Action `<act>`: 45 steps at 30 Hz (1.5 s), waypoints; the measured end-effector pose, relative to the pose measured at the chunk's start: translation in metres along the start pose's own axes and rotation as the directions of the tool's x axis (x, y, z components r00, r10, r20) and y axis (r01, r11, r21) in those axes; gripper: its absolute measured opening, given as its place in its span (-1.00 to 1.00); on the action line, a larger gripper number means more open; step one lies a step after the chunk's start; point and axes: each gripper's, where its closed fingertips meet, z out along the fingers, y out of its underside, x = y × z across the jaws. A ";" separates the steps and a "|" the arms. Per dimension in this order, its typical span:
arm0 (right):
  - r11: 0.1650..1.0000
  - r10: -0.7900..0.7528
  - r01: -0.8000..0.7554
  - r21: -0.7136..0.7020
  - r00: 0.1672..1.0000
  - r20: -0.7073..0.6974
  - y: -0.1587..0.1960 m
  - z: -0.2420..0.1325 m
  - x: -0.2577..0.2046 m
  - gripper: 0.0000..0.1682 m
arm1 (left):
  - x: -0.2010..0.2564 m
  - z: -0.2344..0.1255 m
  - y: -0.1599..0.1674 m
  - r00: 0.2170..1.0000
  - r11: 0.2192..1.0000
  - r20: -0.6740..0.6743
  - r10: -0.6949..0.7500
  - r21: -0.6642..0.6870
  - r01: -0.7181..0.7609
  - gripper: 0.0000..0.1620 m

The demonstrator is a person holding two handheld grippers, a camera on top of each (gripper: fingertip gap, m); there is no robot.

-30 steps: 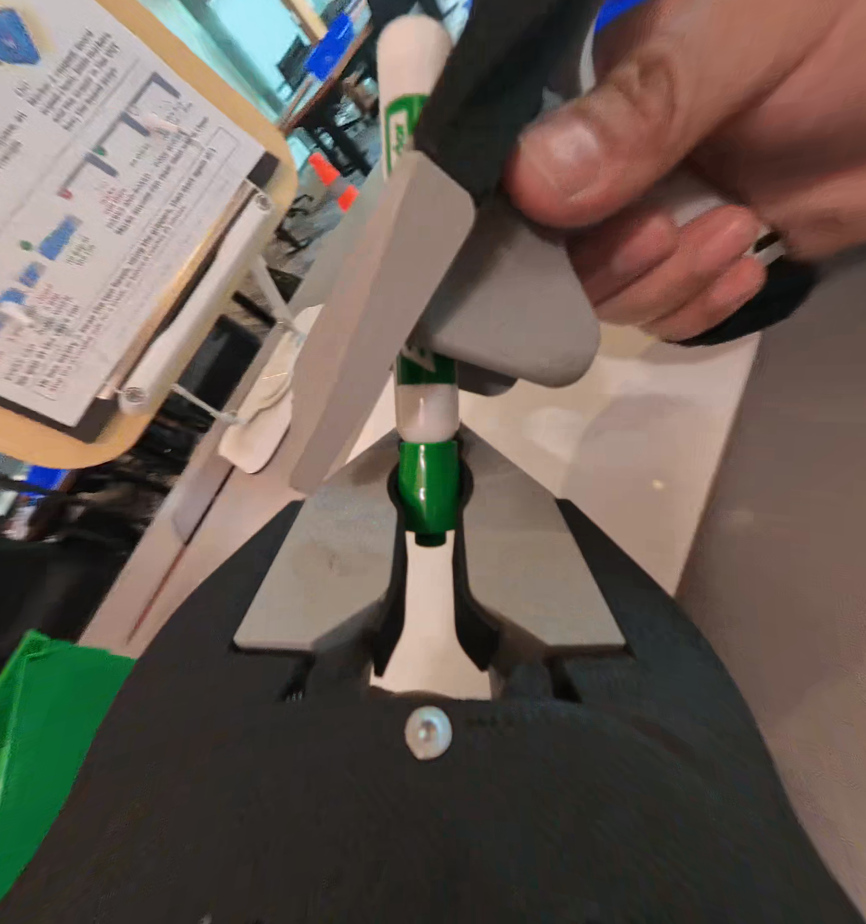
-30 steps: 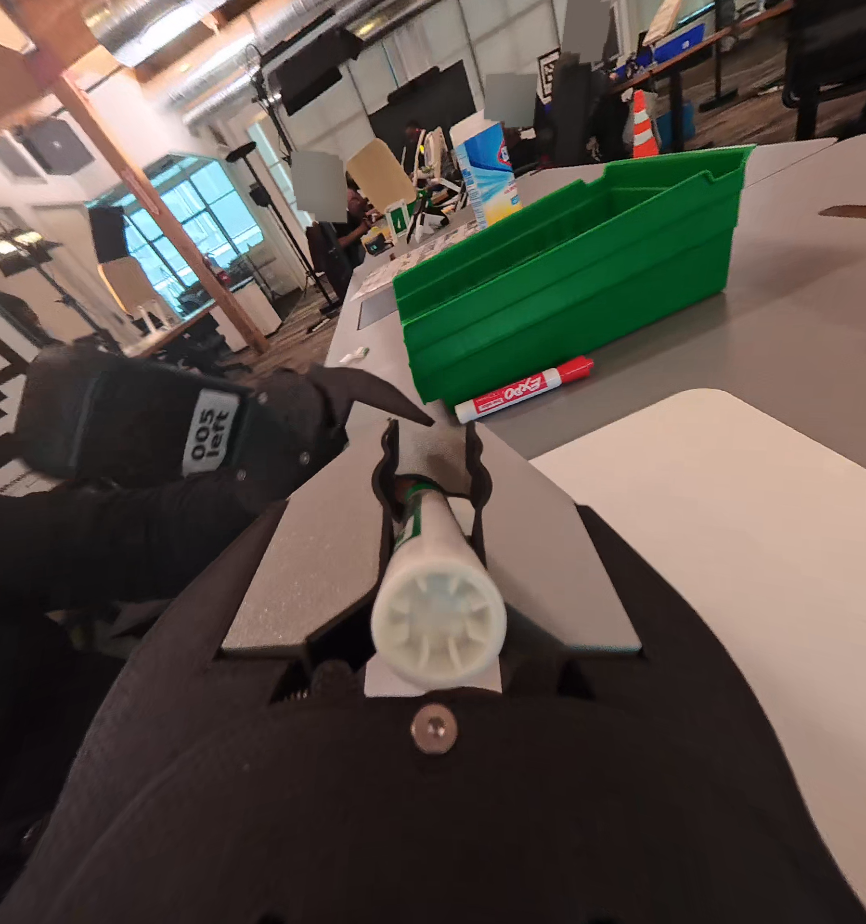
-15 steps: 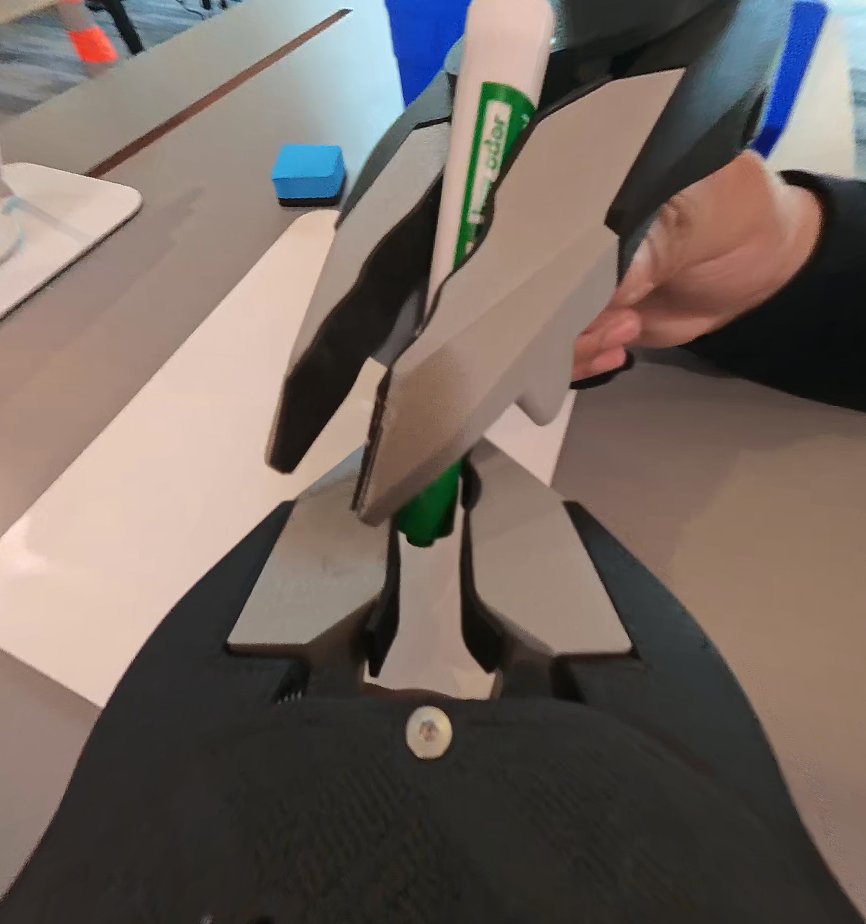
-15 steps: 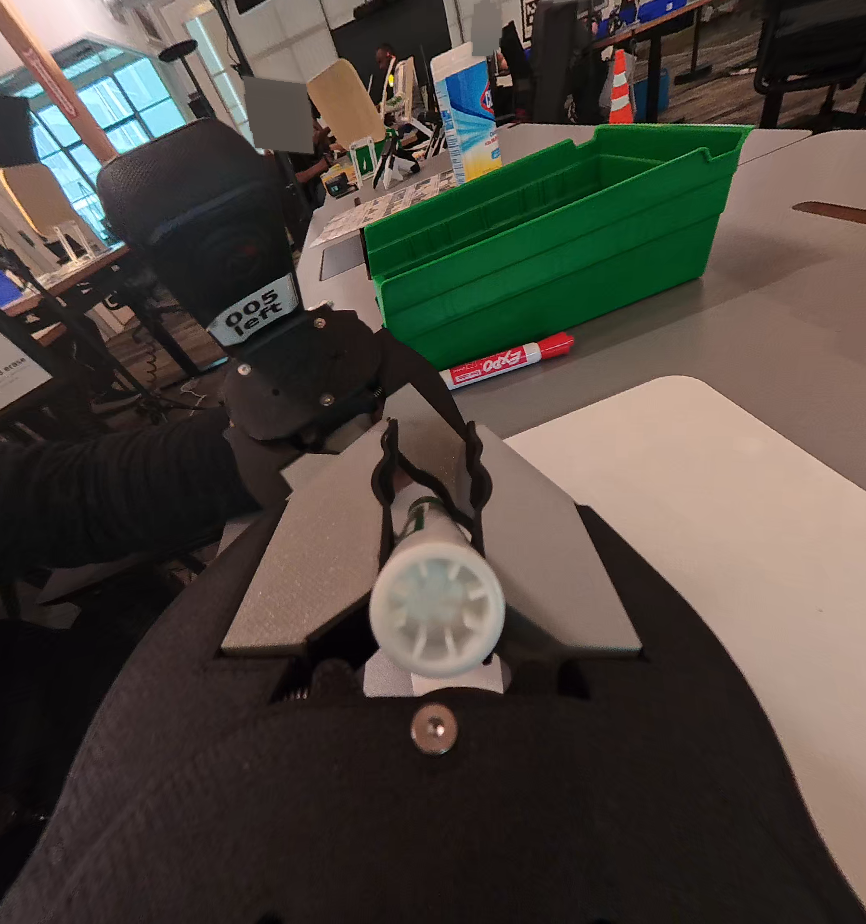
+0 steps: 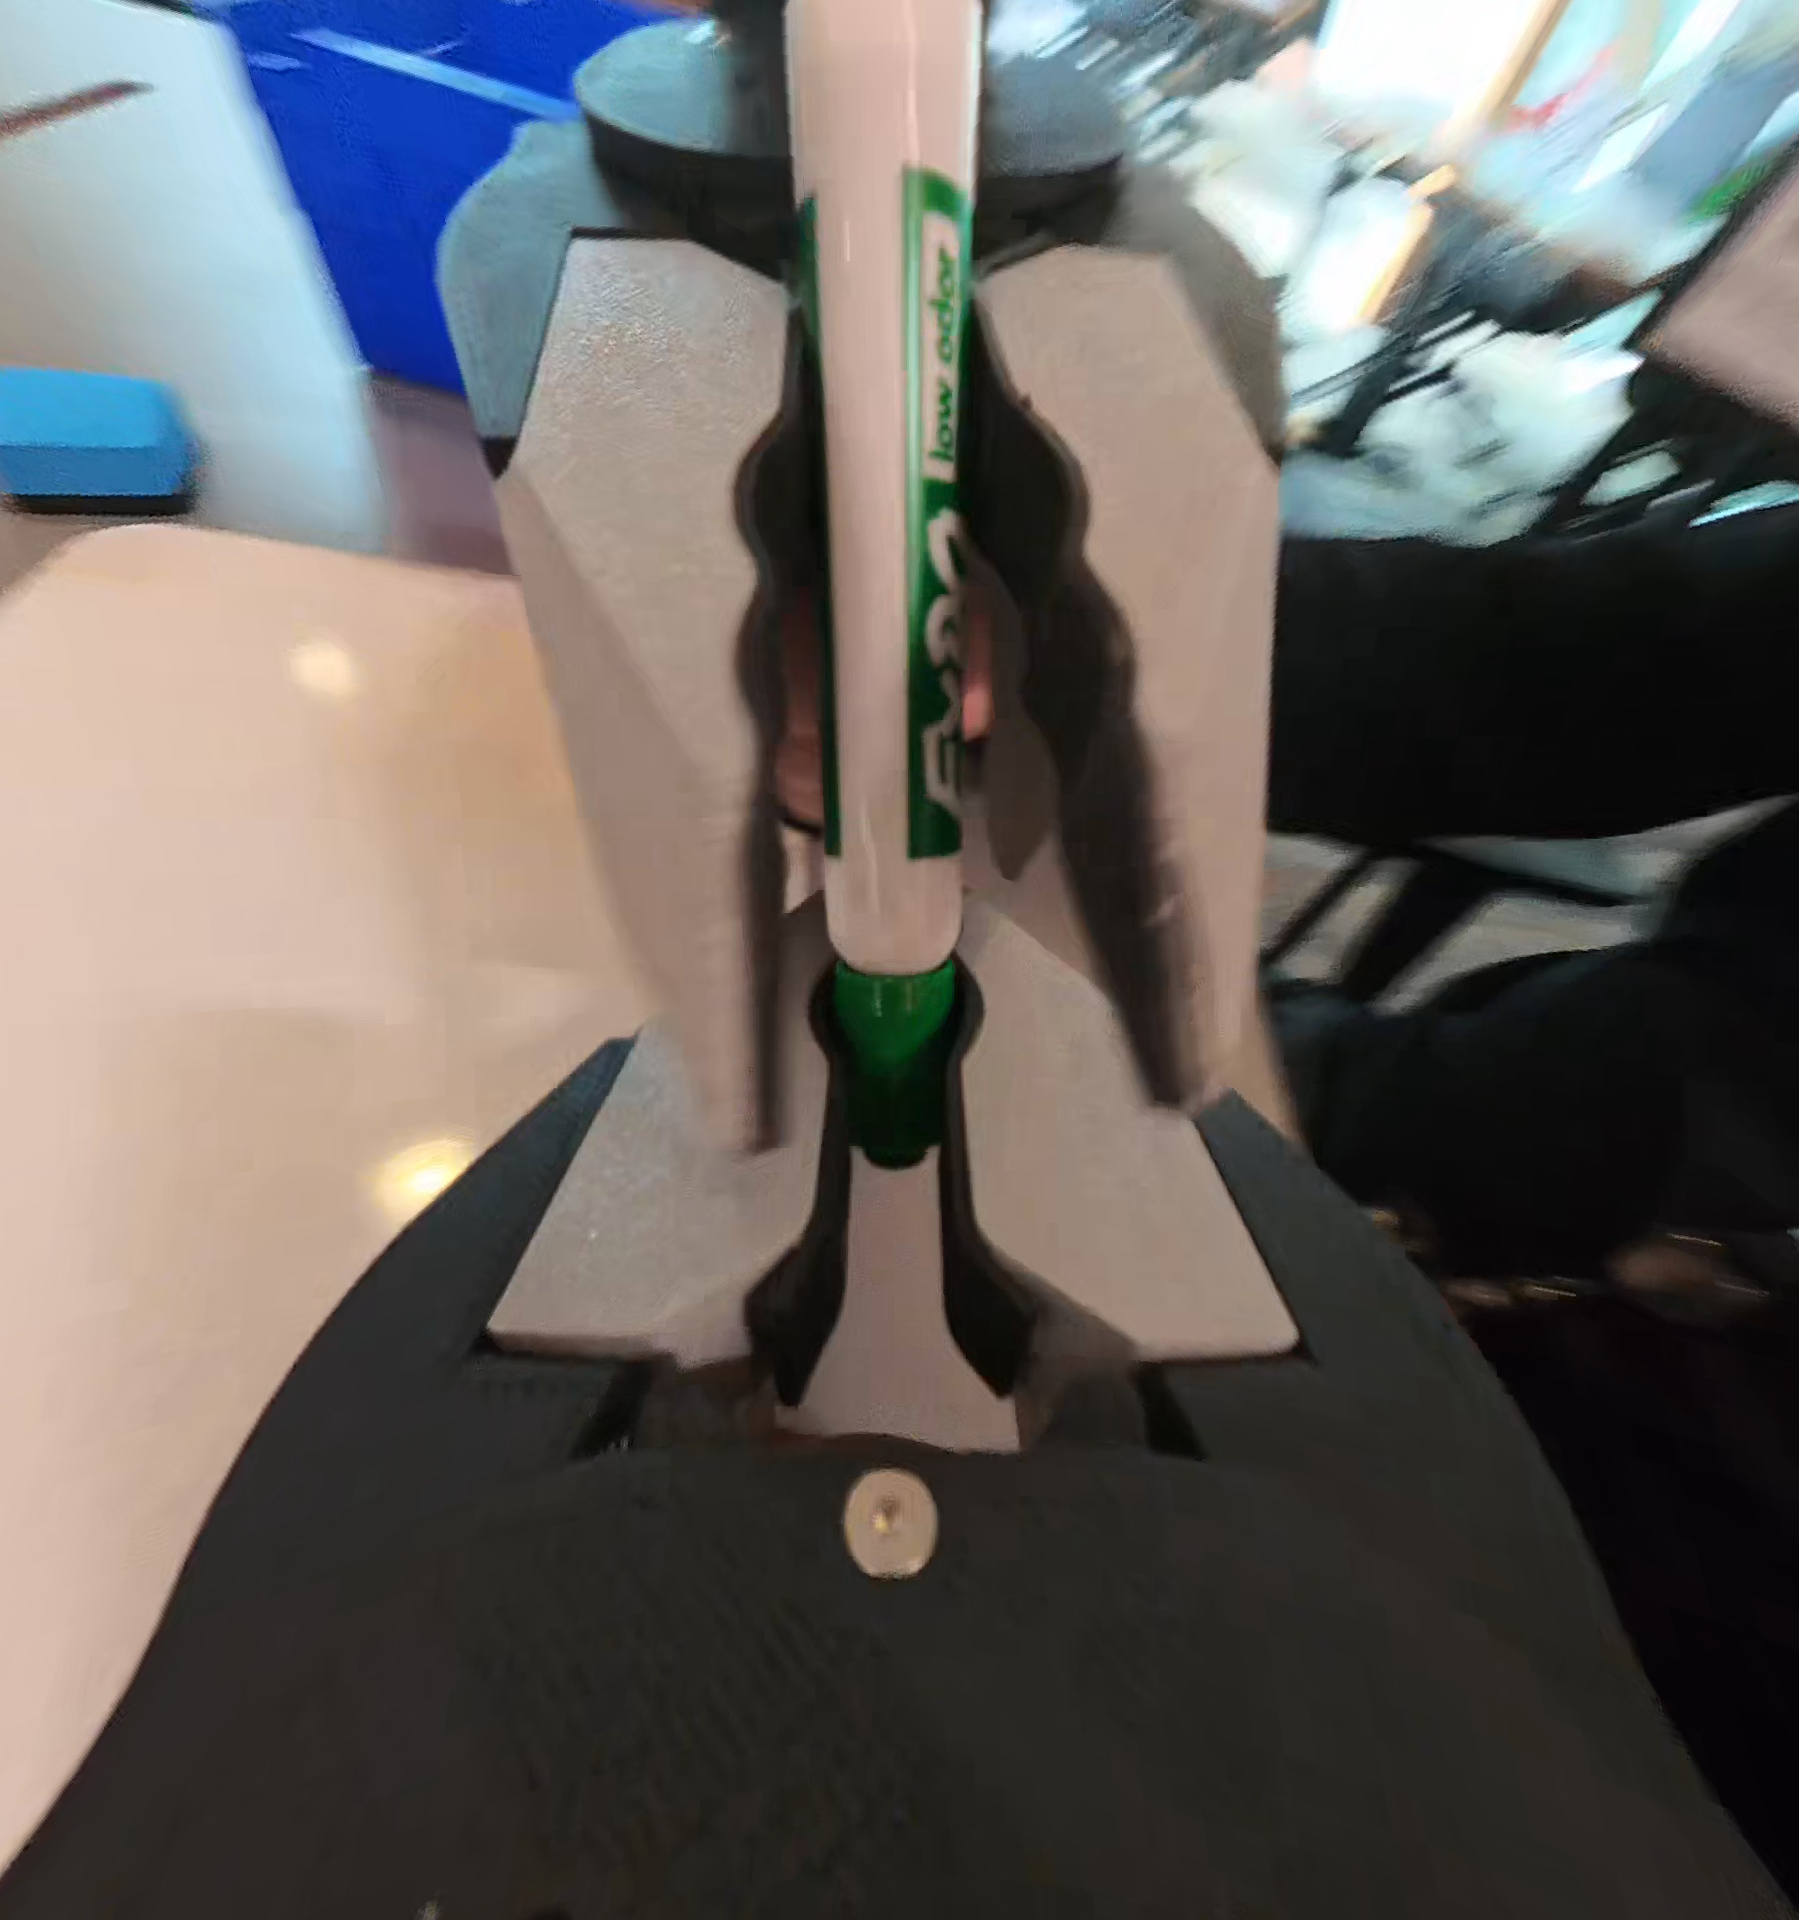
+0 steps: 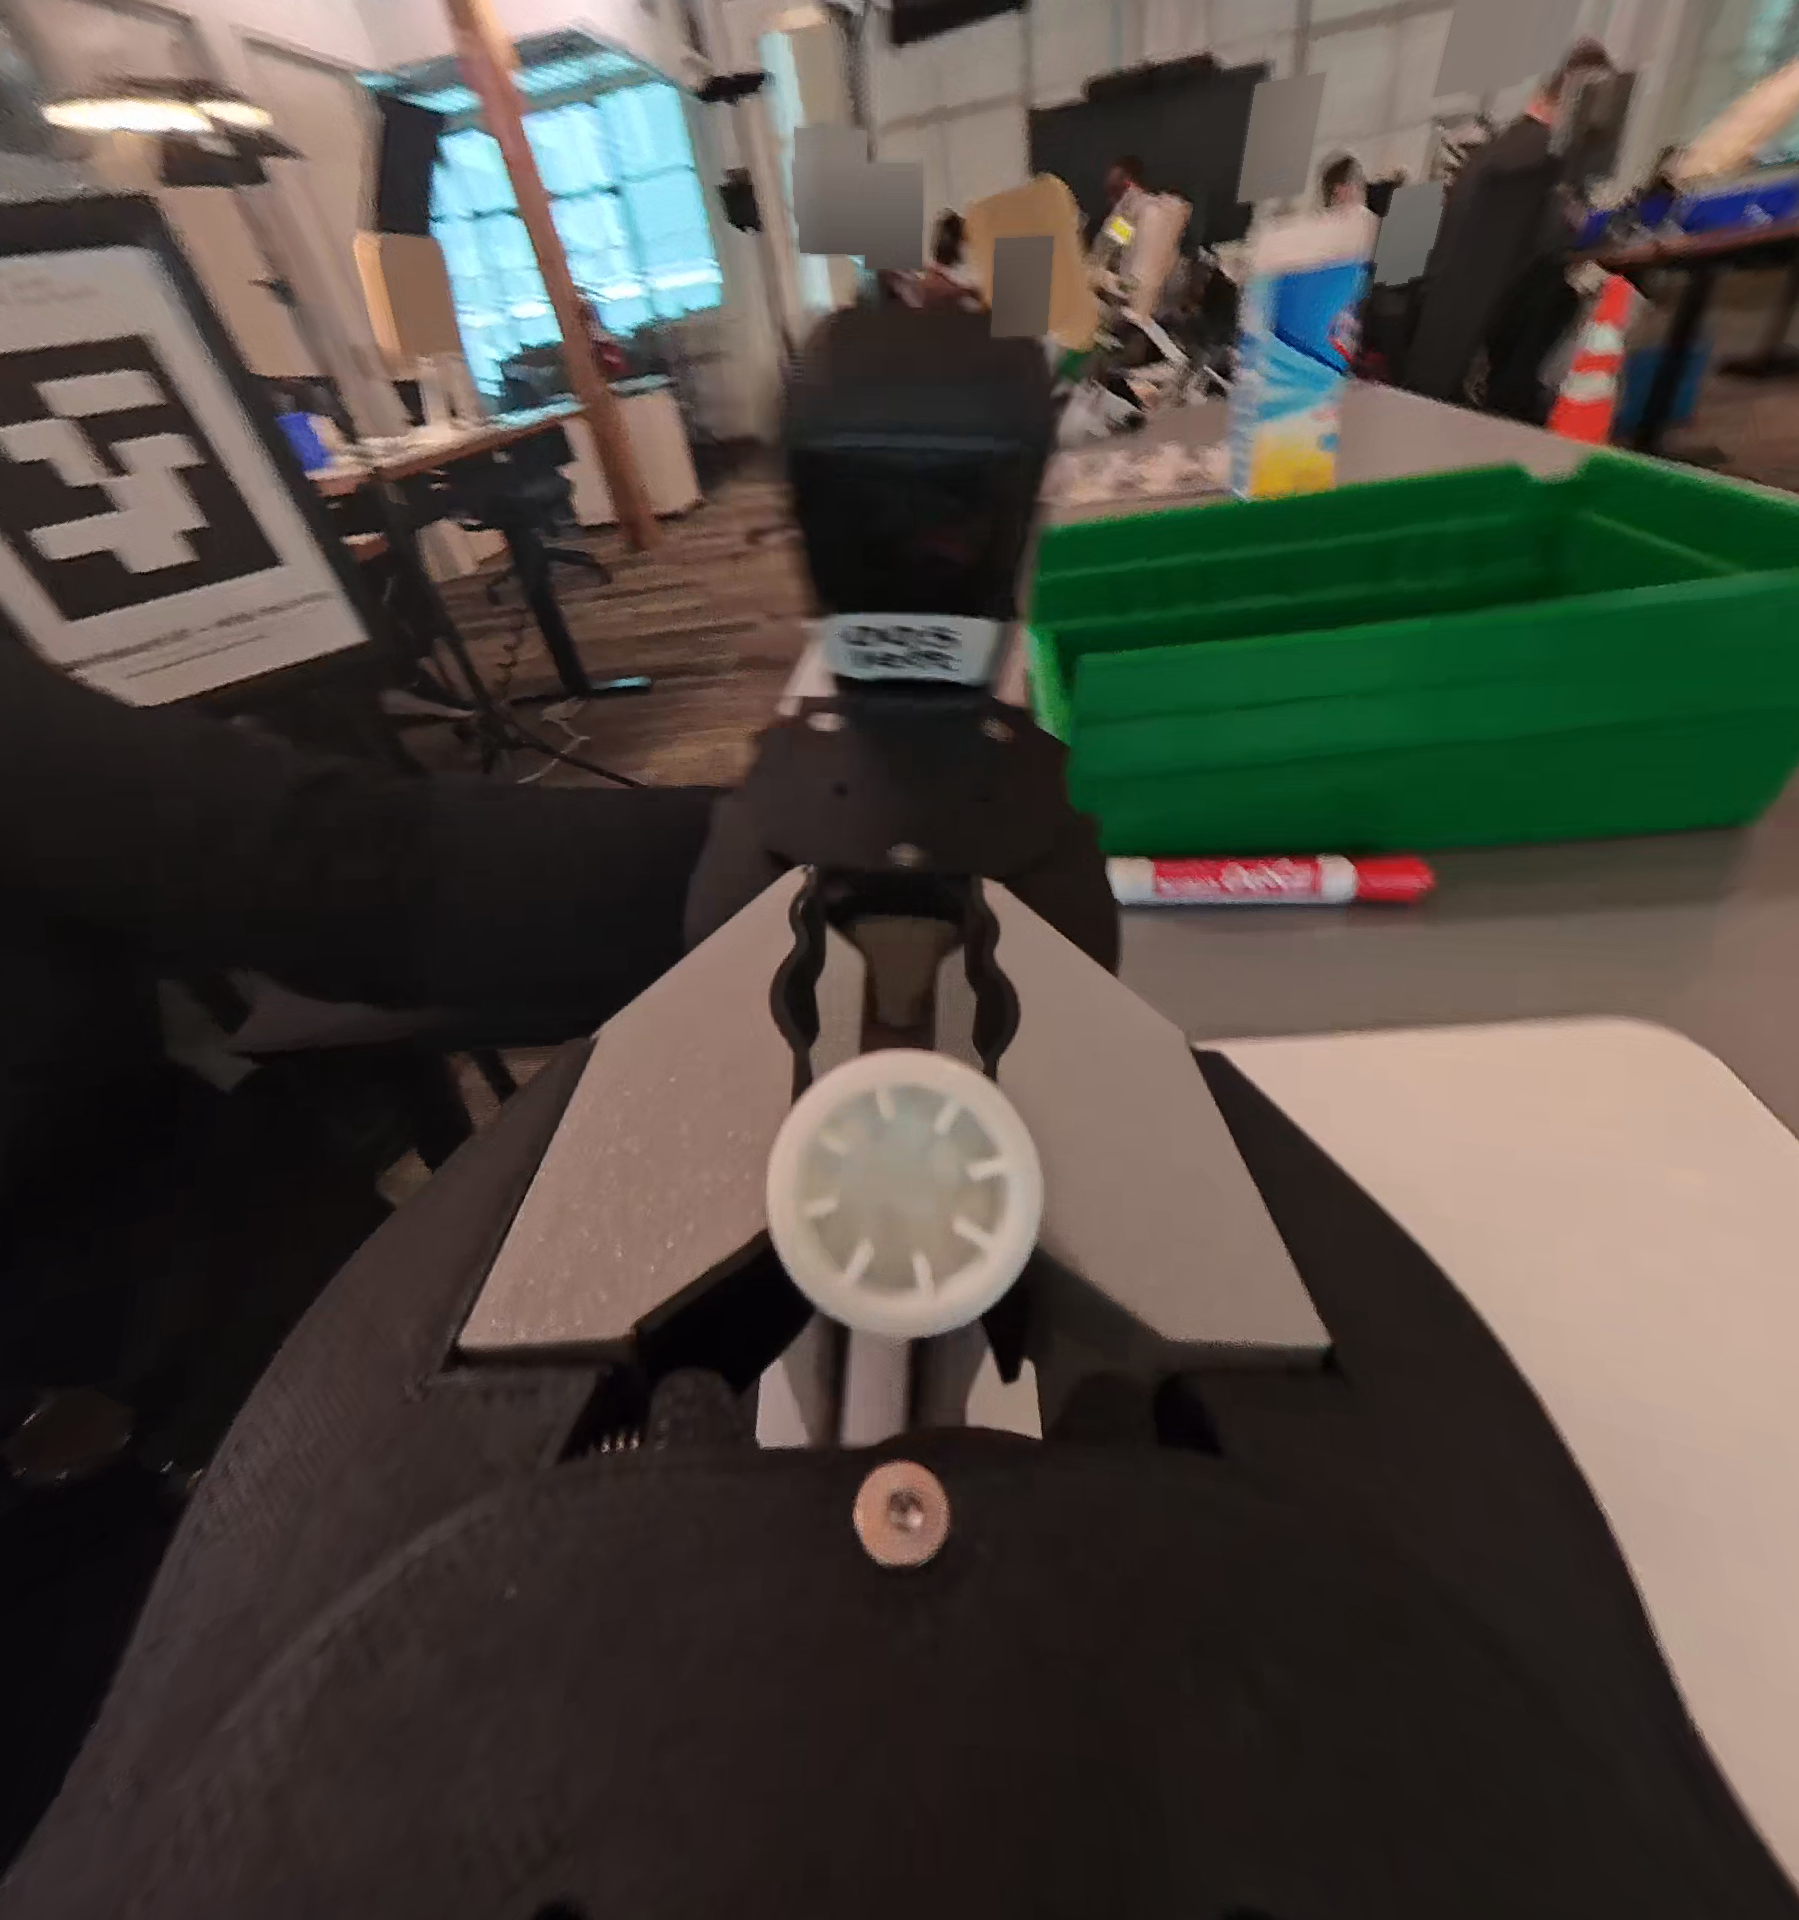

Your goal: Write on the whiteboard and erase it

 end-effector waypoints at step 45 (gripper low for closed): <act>0.999 0.051 -0.047 0.025 0.984 -0.170 -0.003 -0.013 0.033 -0.72 | -0.047 -0.007 -0.007 0.926 0.994 0.361 0.112 -0.037 -0.105 -0.88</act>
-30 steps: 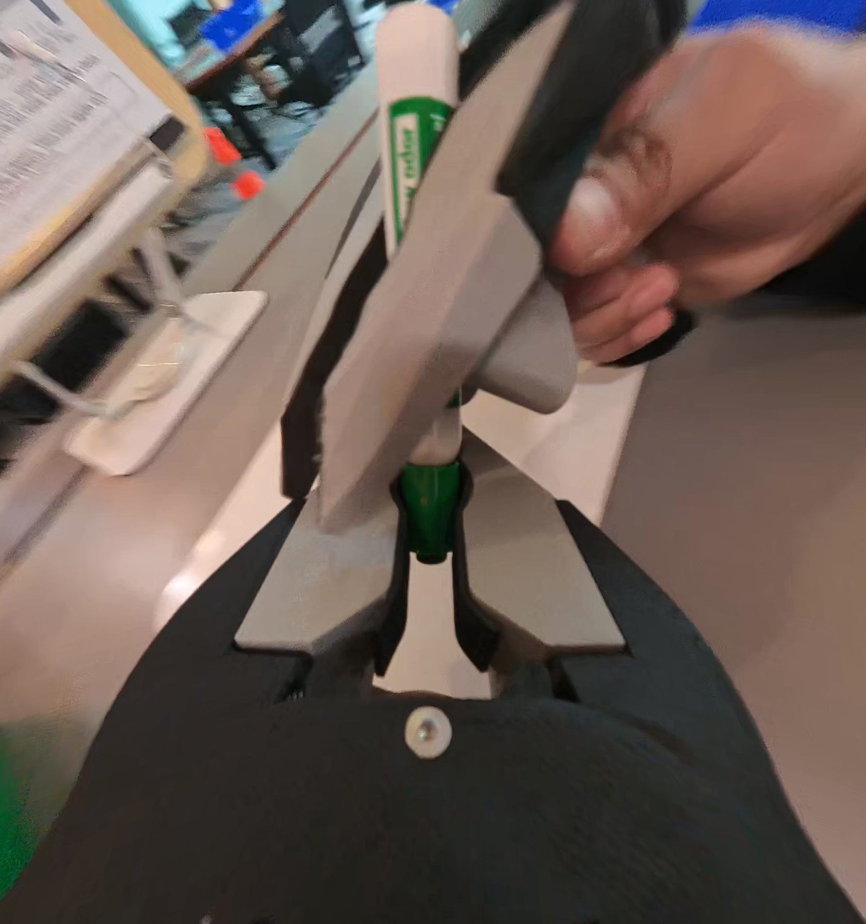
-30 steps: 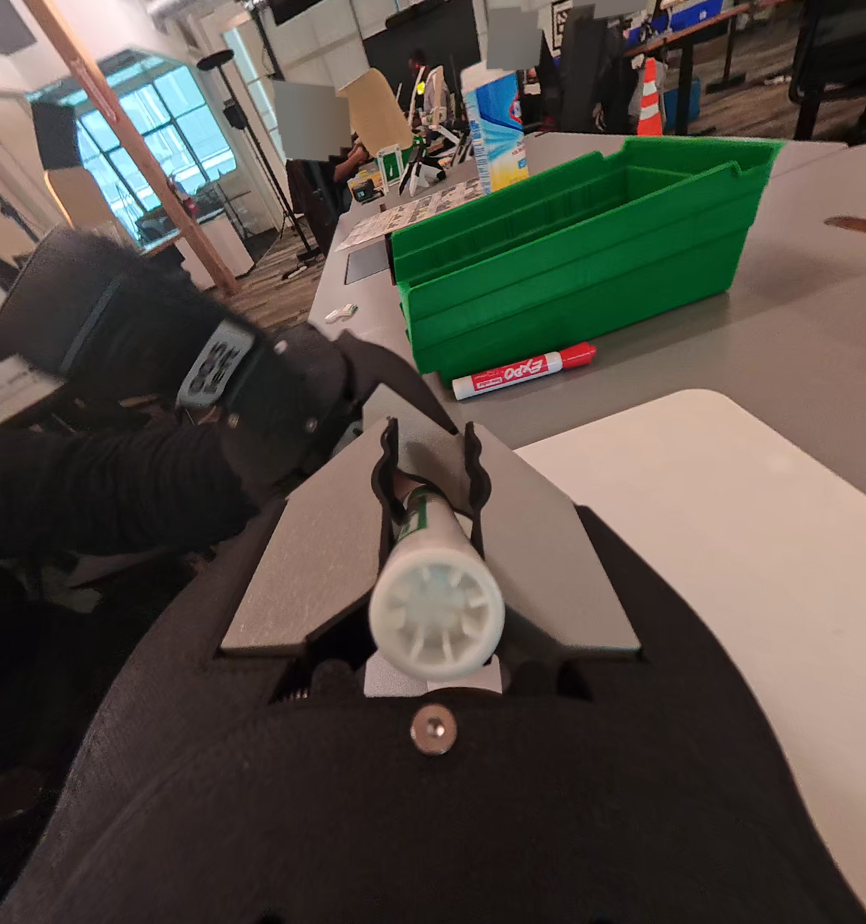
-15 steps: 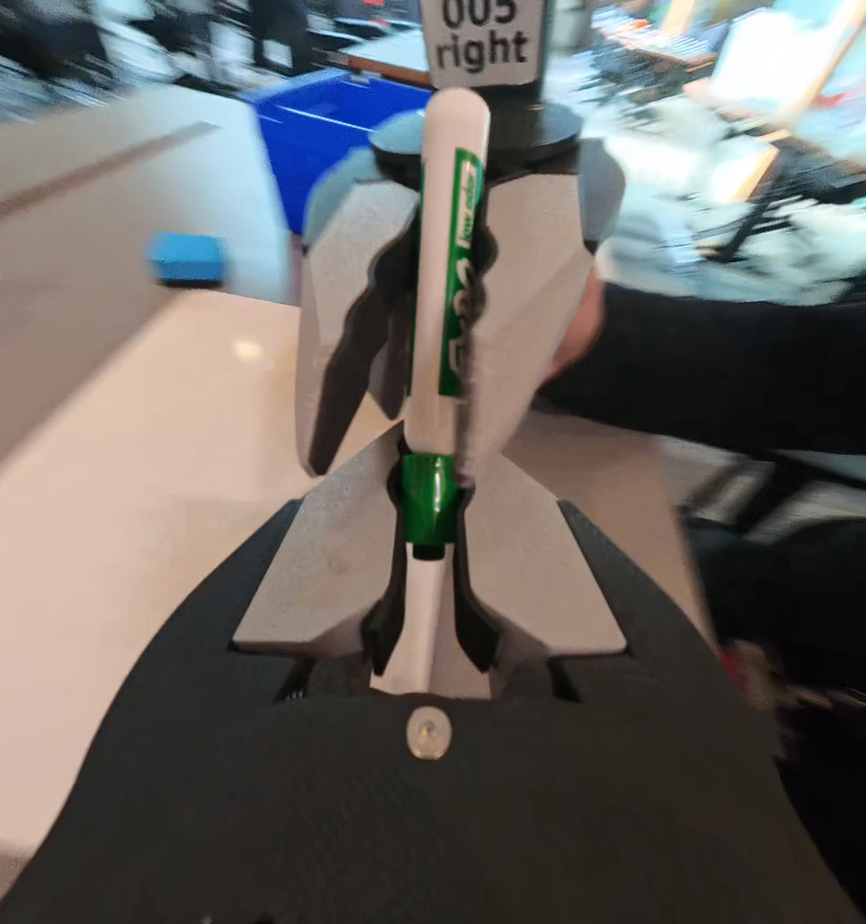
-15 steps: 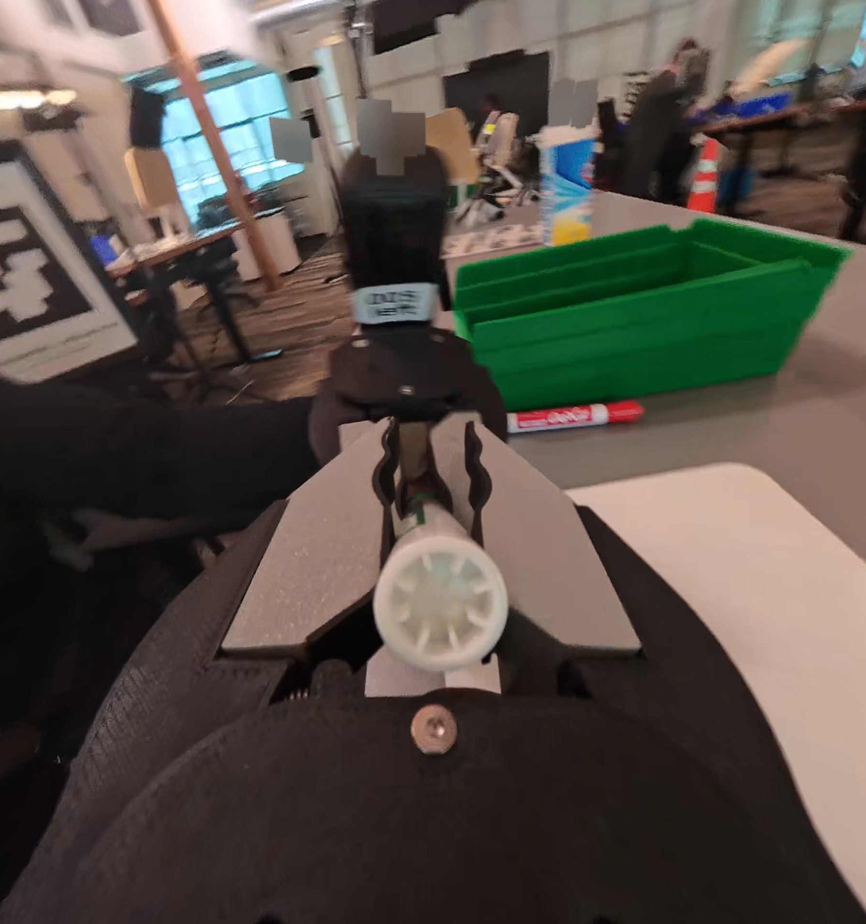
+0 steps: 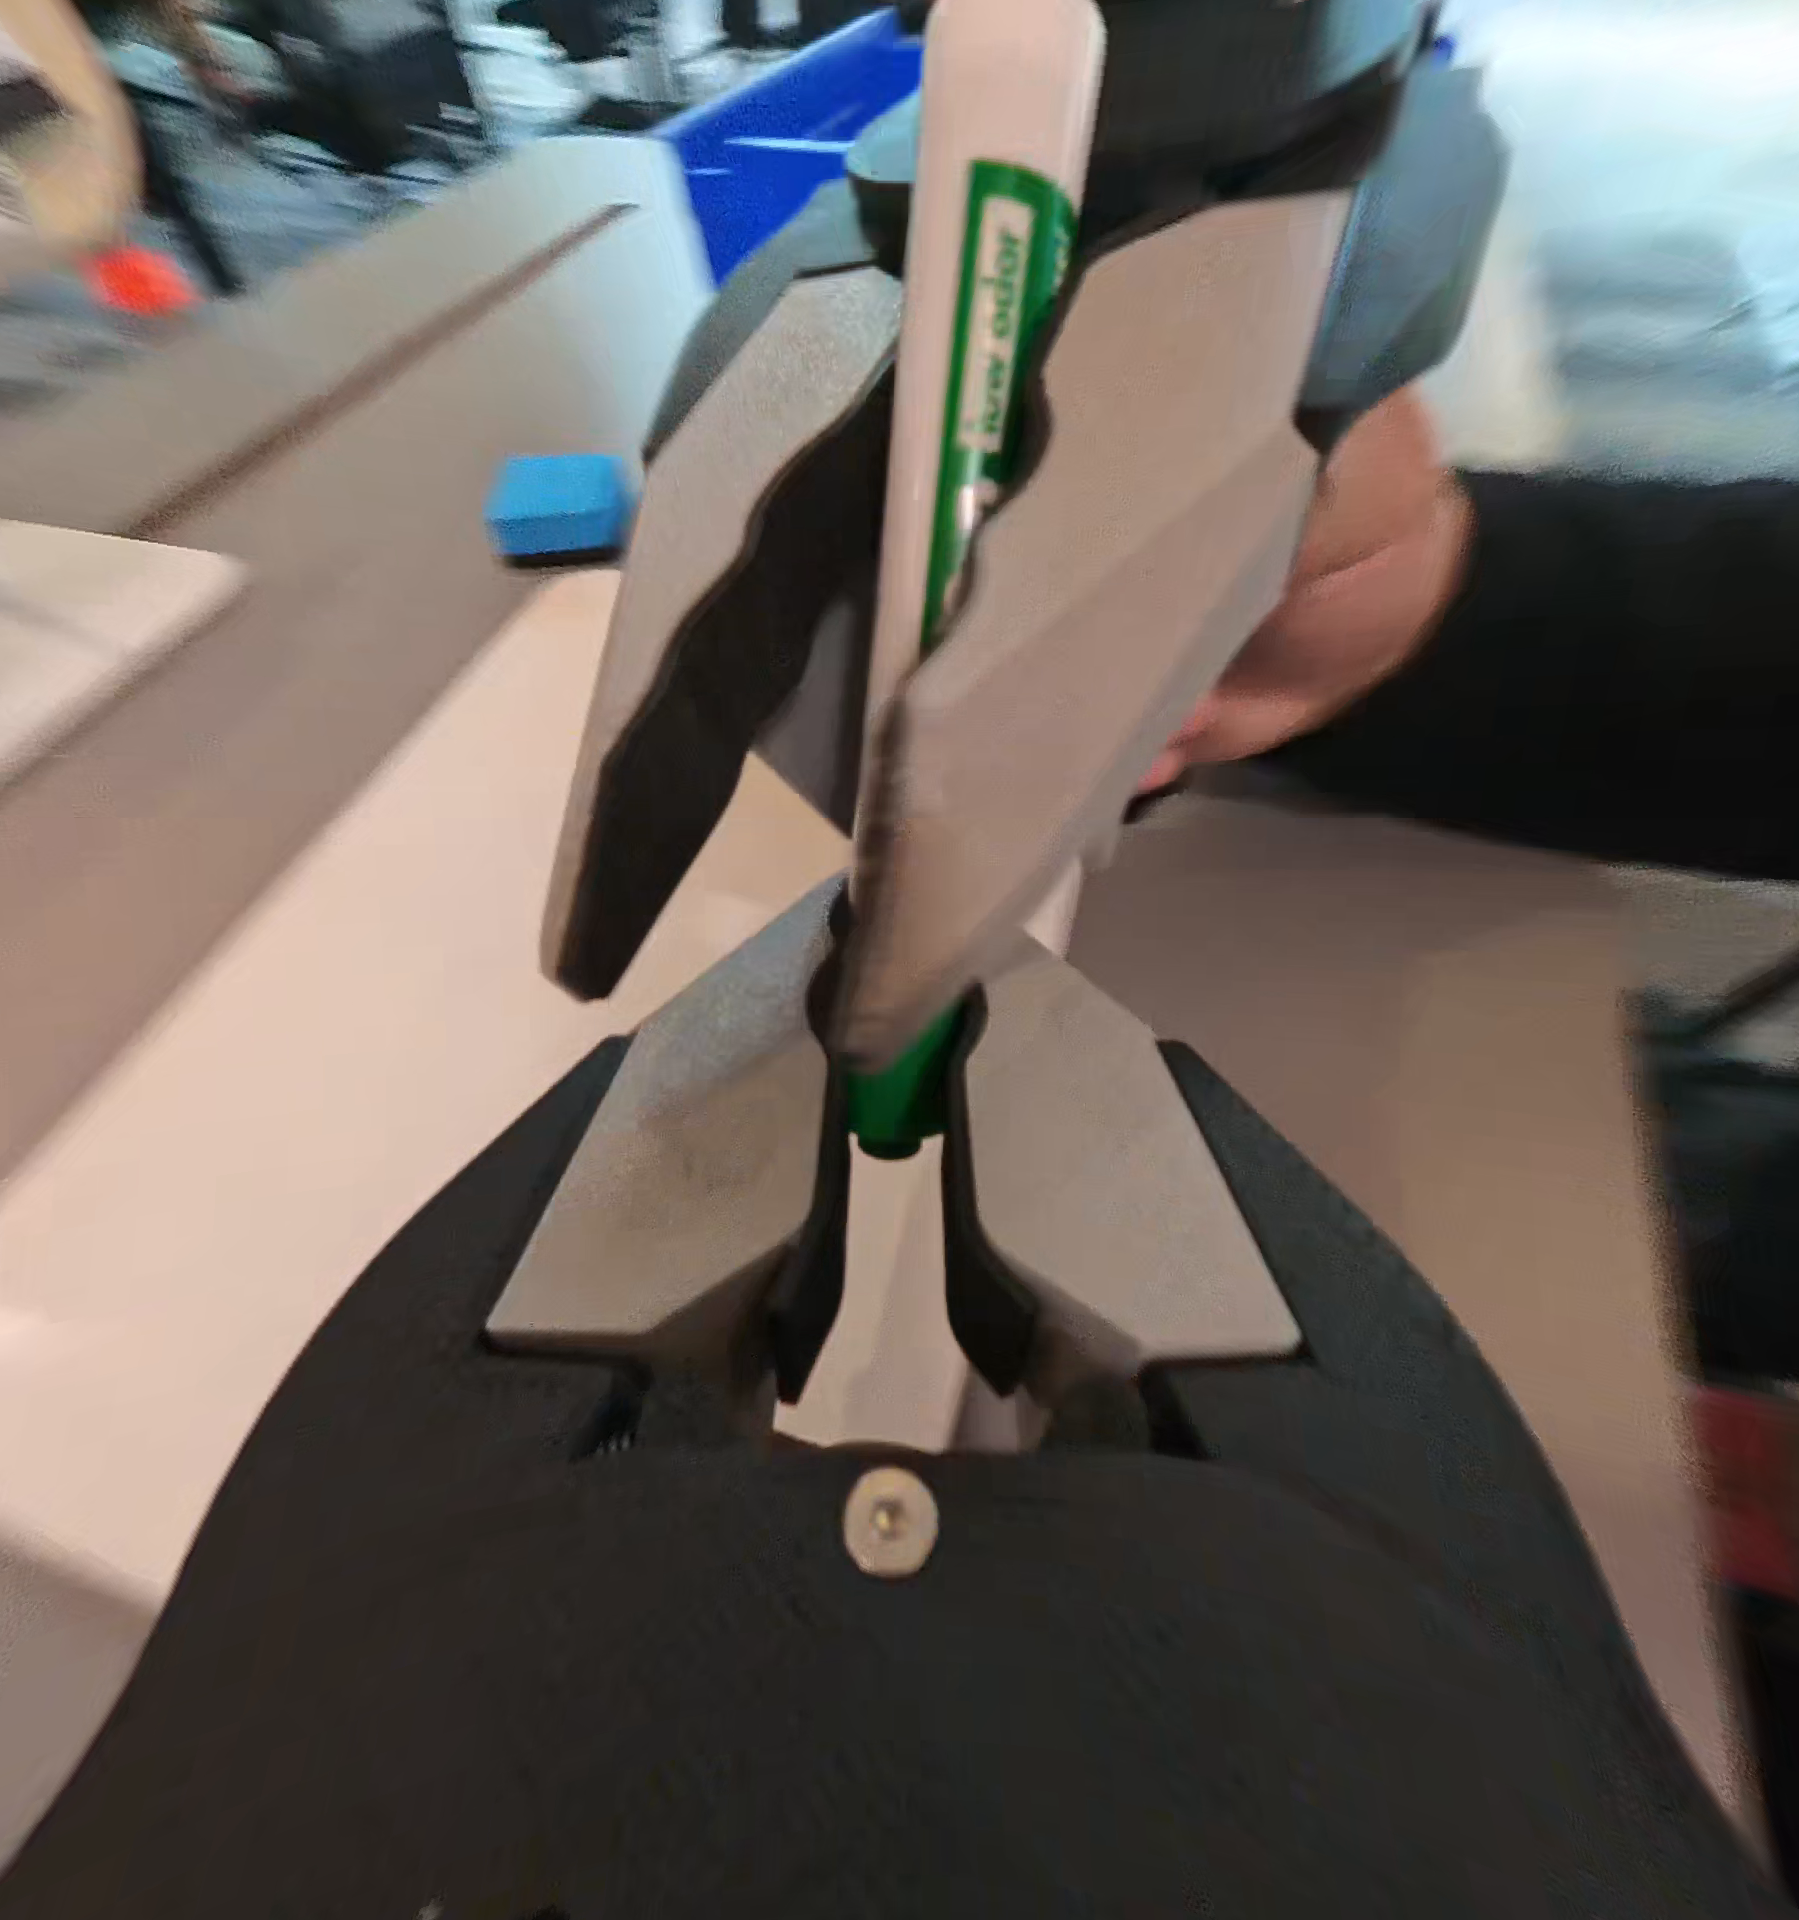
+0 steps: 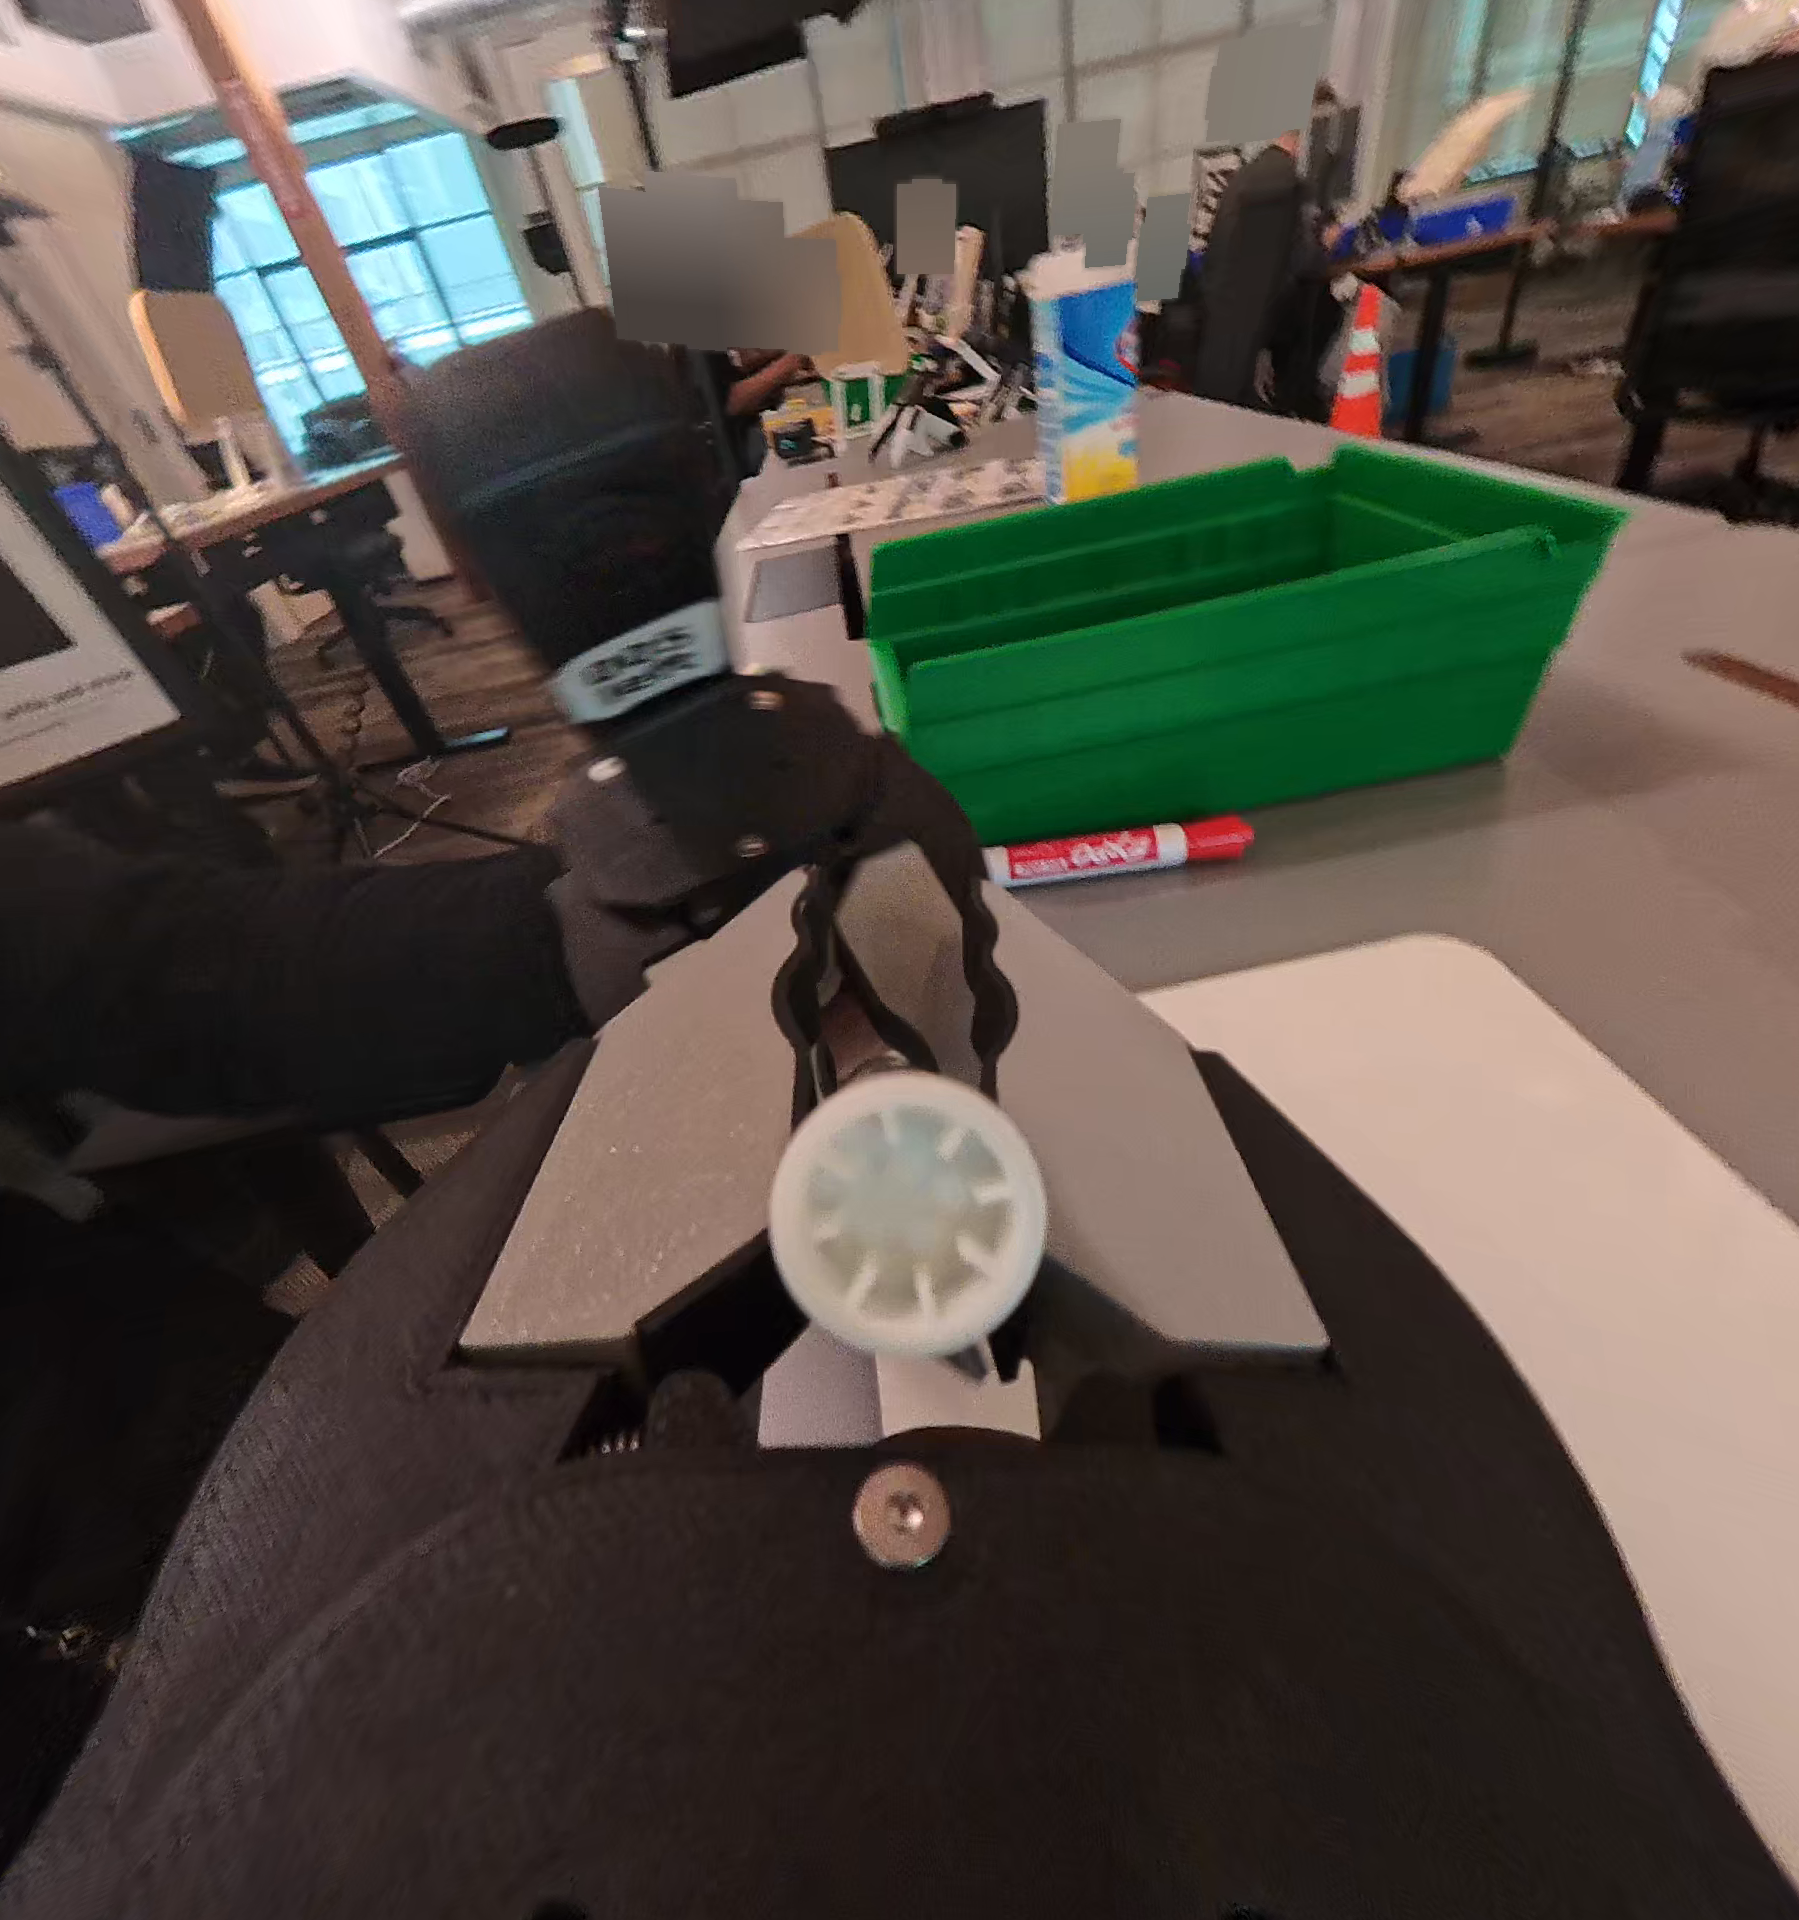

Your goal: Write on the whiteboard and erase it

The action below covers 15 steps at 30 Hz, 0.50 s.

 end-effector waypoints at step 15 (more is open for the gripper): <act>0.996 0.086 -0.086 0.002 0.996 0.003 0.003 0.000 0.008 -0.72 | -0.028 -0.004 0.002 0.925 0.962 0.266 0.271 -0.049 -0.267 -0.88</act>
